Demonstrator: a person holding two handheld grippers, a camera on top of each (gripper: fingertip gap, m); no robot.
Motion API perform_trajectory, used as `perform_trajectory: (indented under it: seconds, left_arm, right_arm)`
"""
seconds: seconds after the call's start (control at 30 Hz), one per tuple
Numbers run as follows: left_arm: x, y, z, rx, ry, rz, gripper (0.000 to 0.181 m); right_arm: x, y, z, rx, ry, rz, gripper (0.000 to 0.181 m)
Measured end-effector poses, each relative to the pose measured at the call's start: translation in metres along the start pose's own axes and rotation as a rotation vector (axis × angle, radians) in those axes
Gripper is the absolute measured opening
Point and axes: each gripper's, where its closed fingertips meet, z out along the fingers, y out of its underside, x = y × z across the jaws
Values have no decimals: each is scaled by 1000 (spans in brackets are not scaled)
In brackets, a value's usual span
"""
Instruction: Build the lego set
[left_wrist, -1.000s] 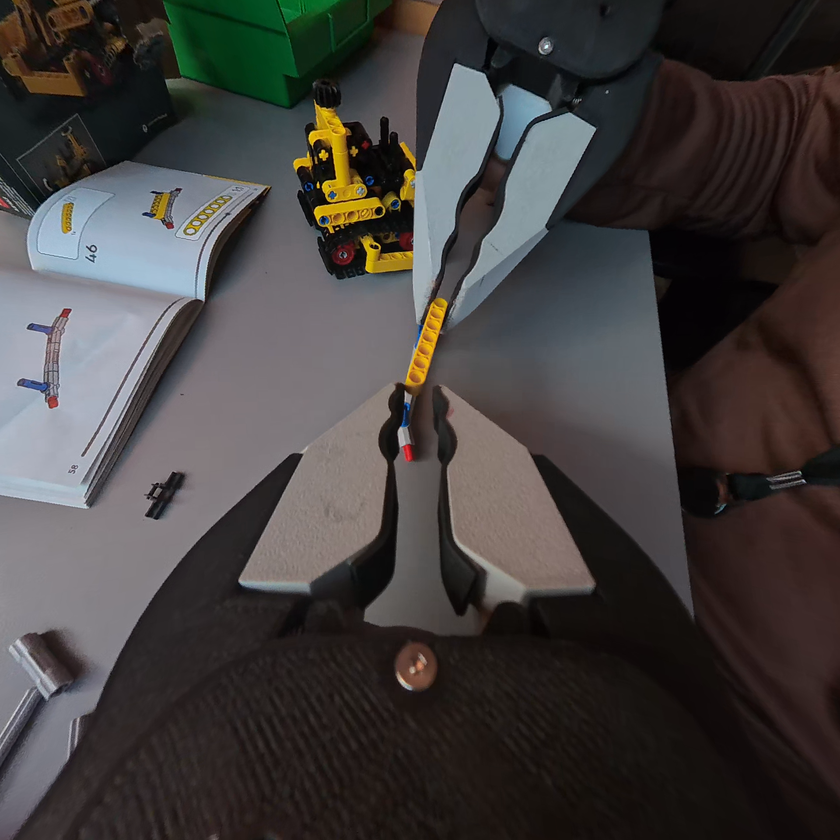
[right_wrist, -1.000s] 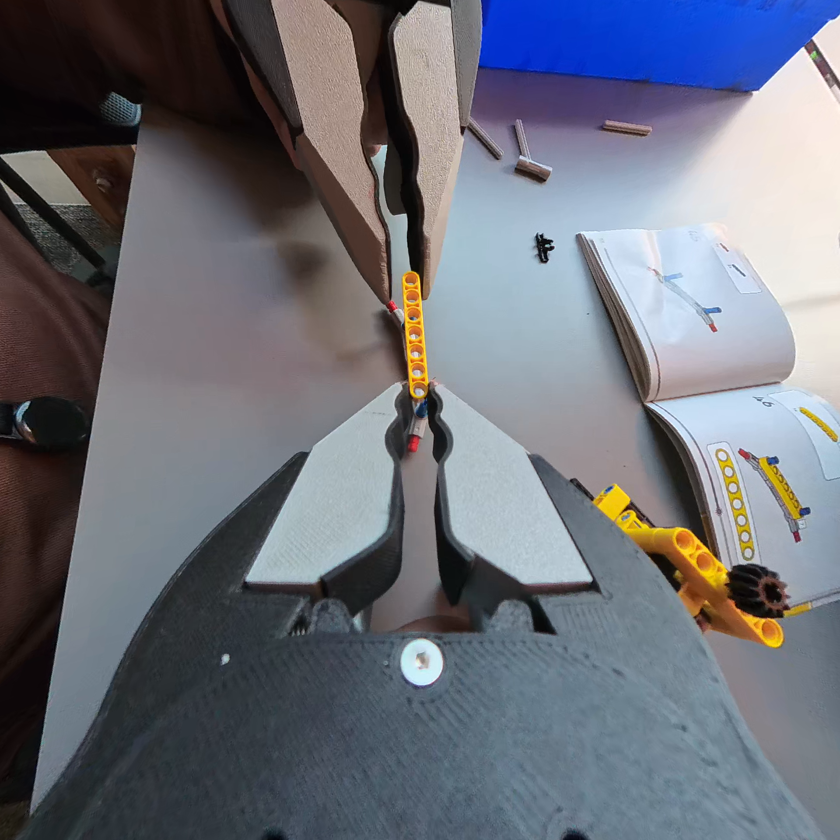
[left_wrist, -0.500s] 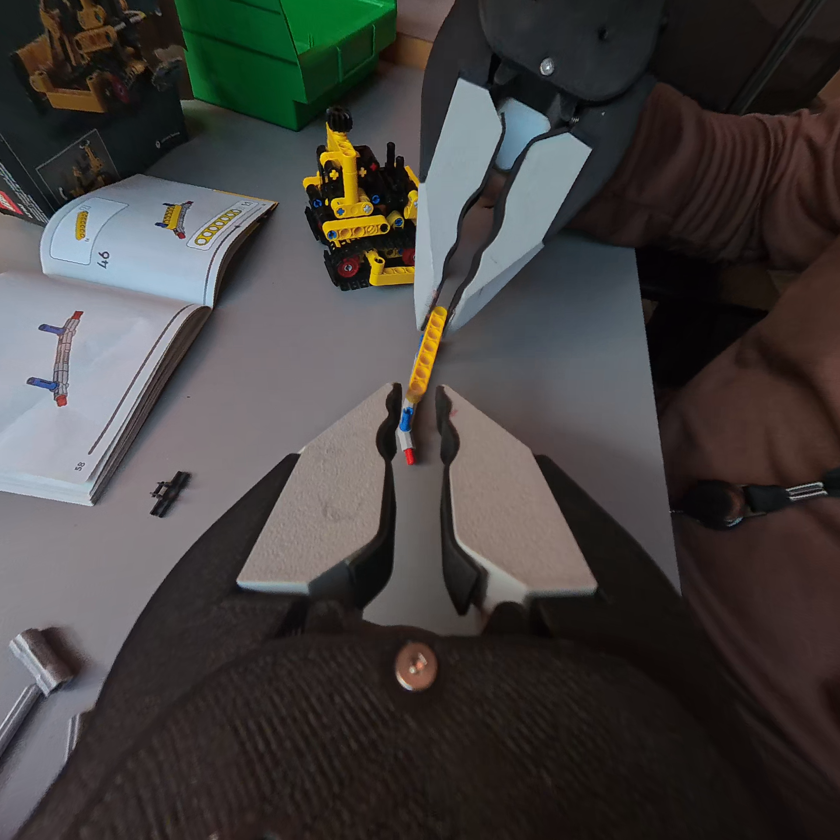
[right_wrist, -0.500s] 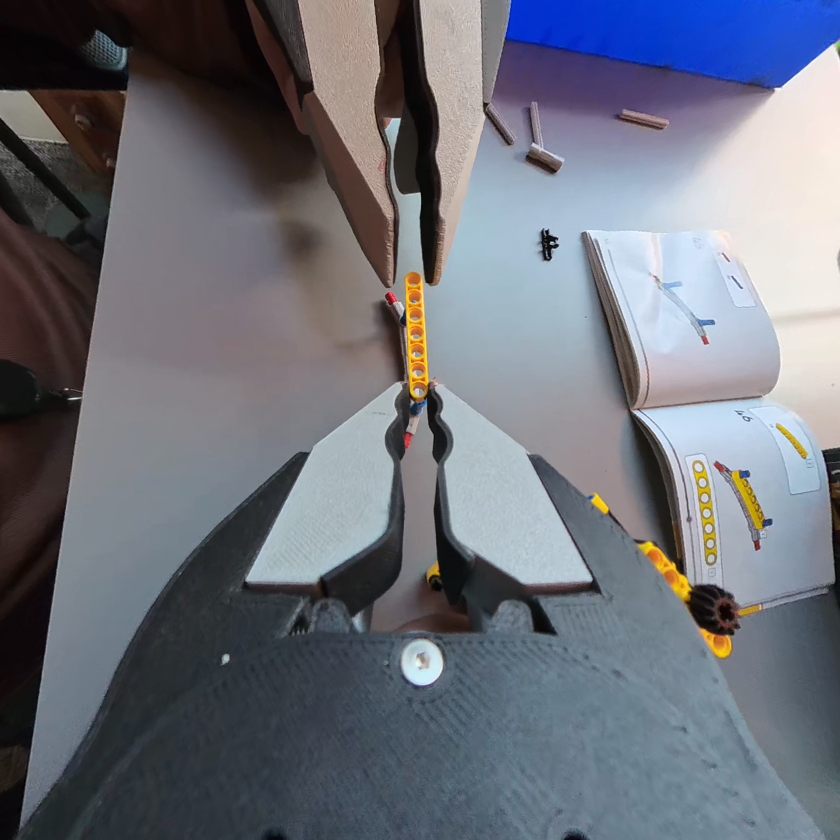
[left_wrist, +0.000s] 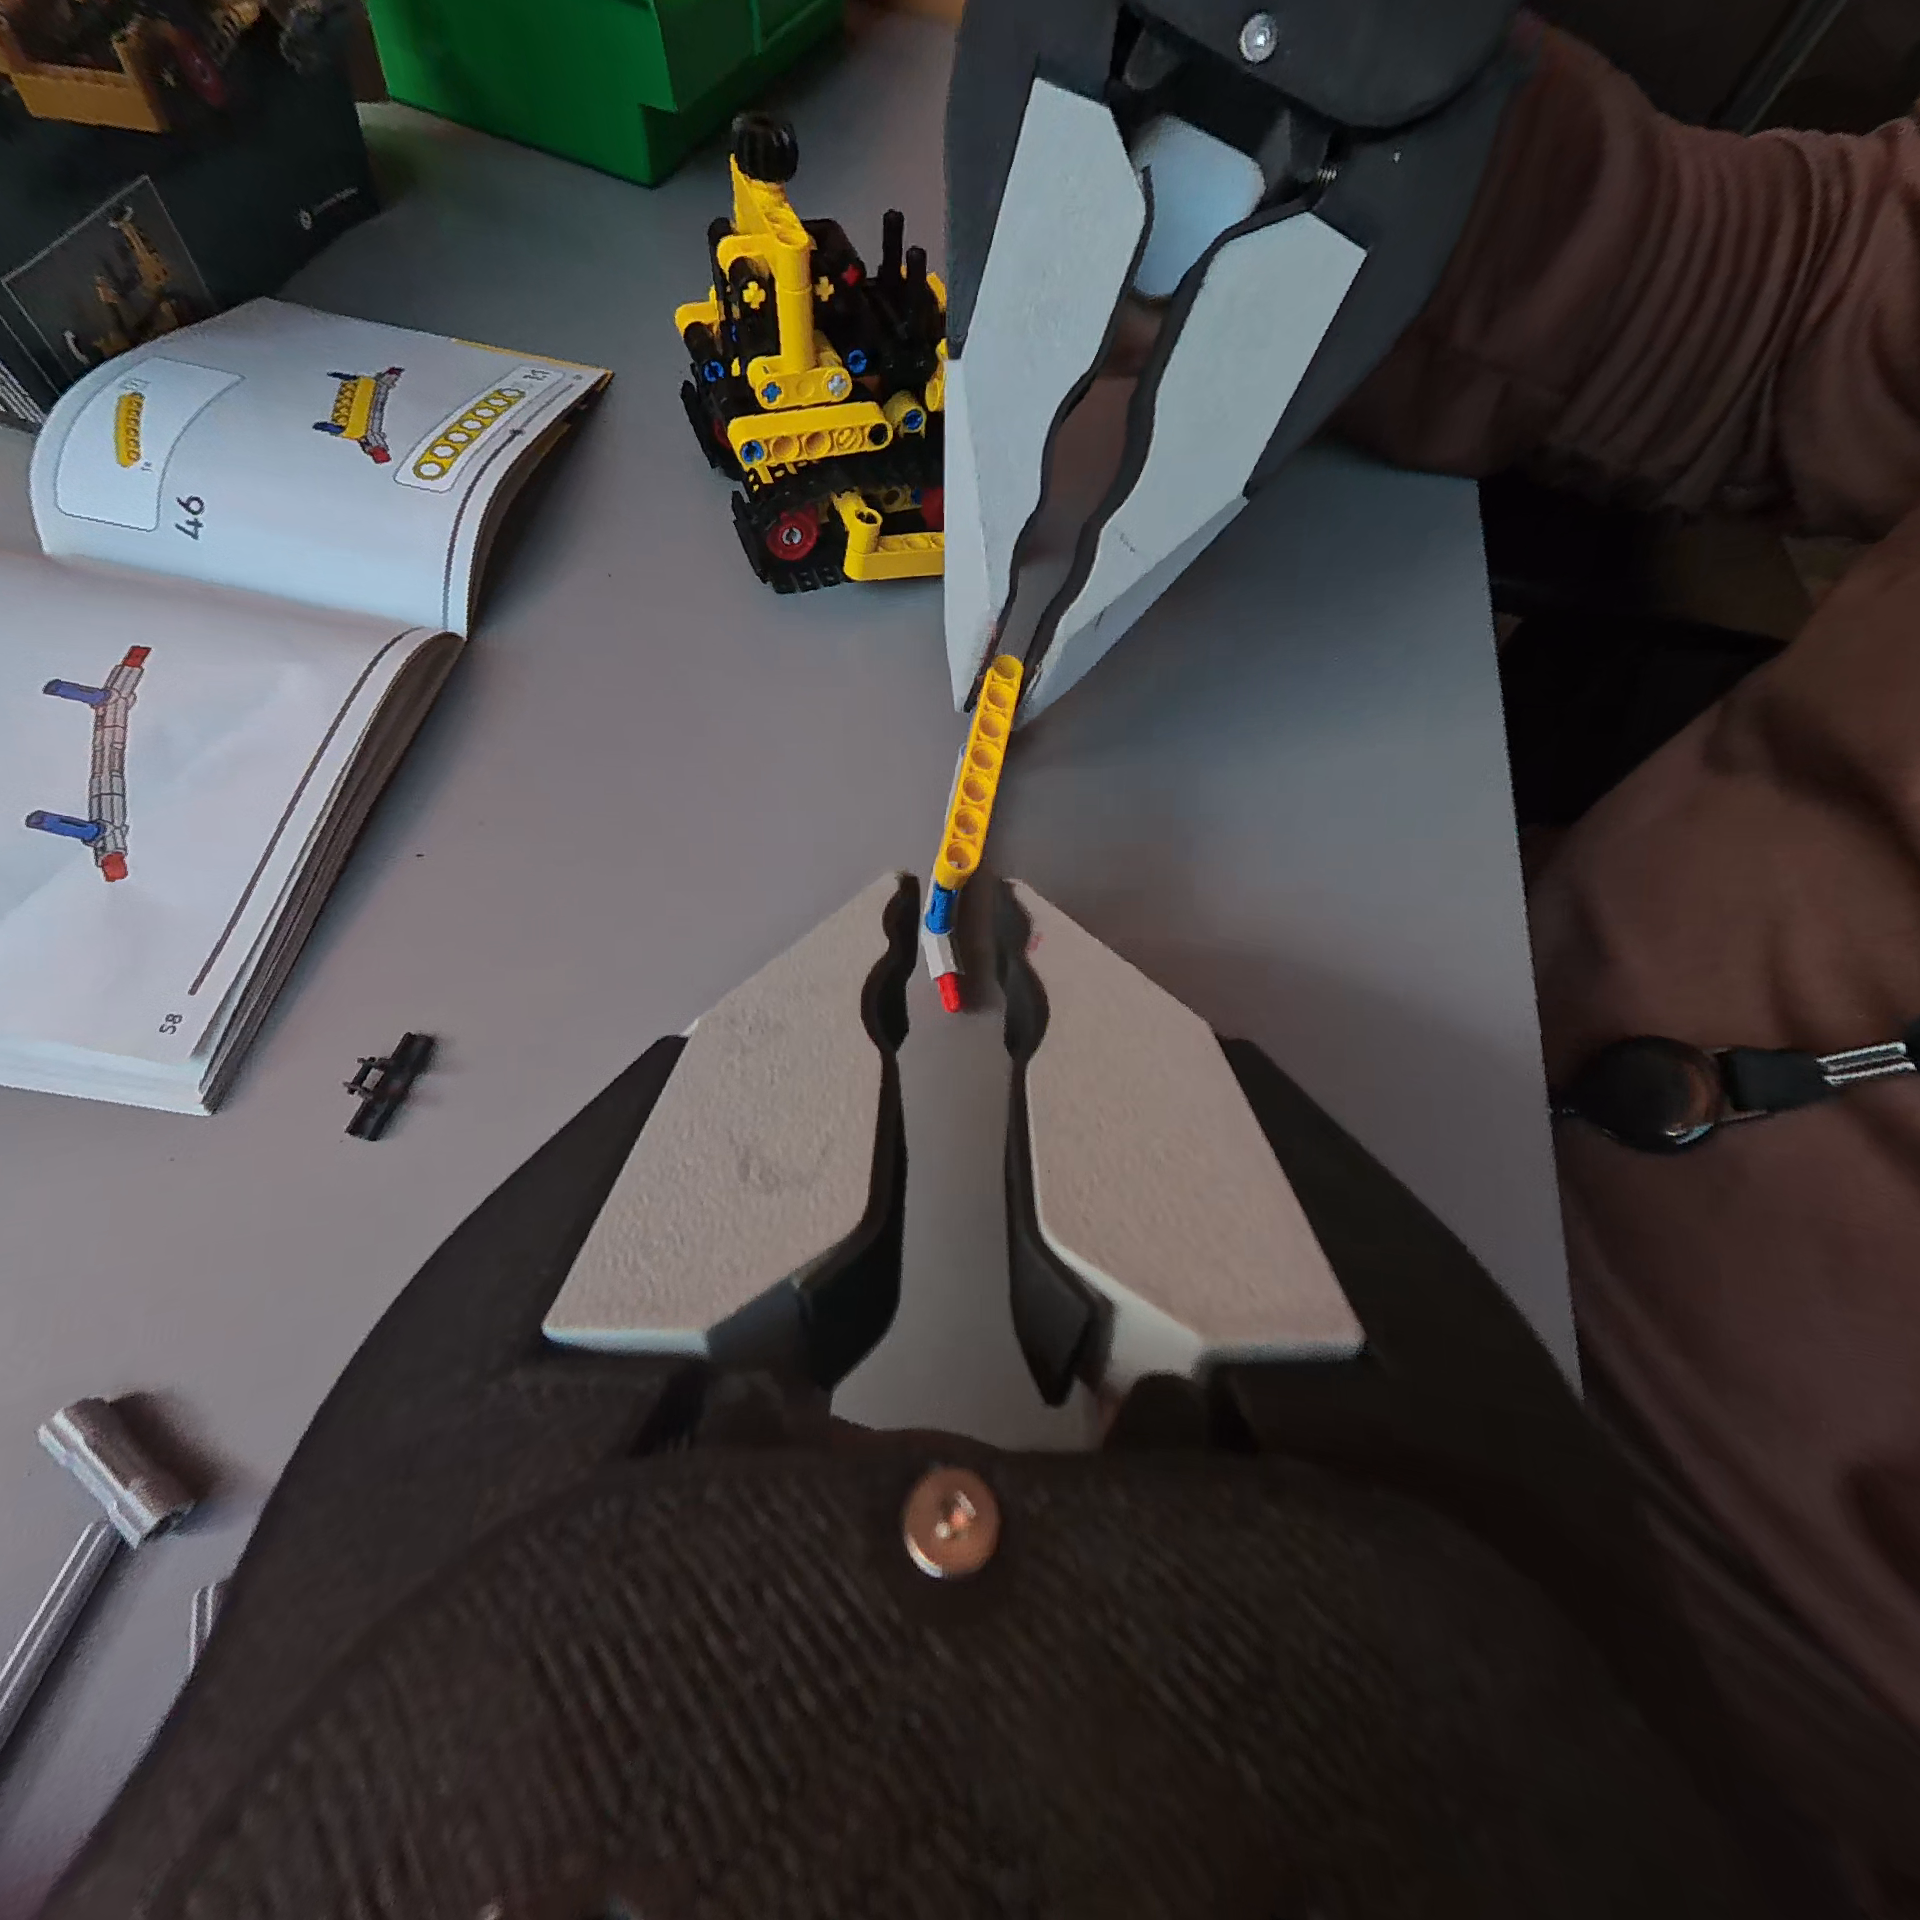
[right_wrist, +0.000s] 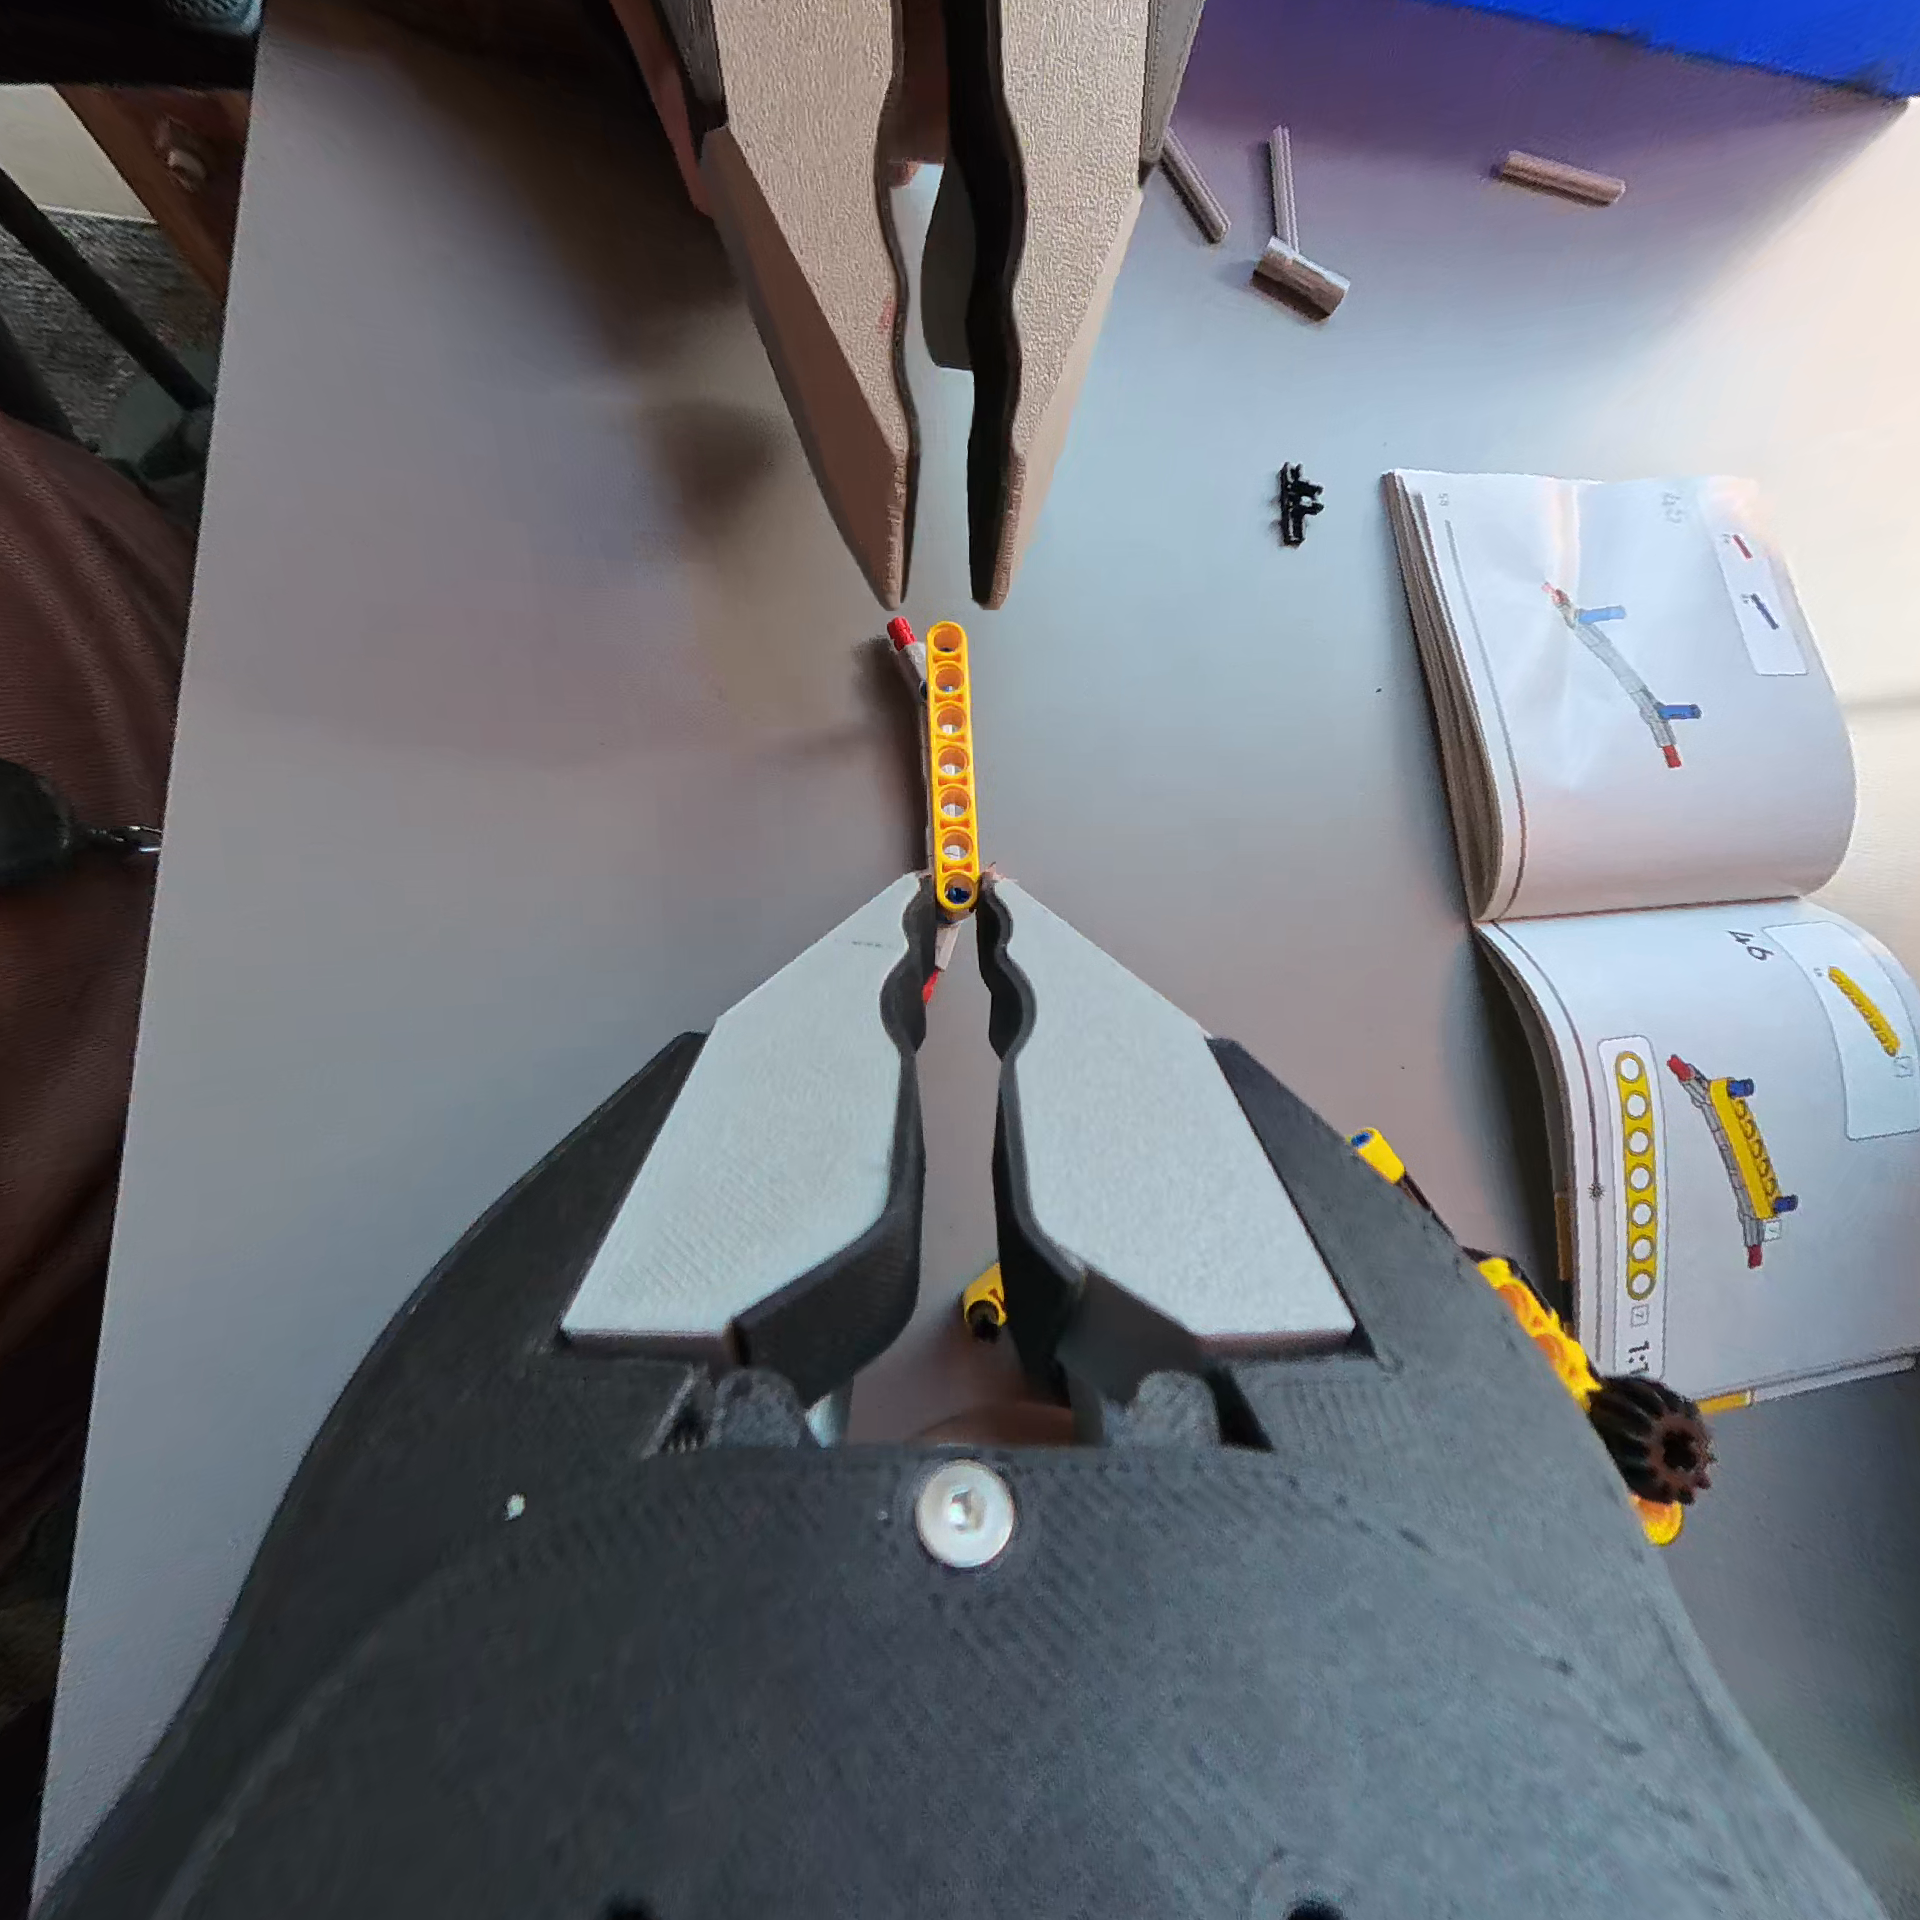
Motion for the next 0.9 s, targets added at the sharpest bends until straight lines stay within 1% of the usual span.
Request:
perform_trajectory:
  seconds: [0.13,0.43,0.9]
  left_arm:
    - [1,1,1,-8,1,5,11]
    - [0,0,6,-17,-22,21,4]
    - [0,0,6,-18,-24,20,3]
  right_arm:
    - [1,-1,1,-13,2,-14,4]
    - [1,1,4,-26,-10,-9,5]
    - [0,3,1,-1,-22,0,6]
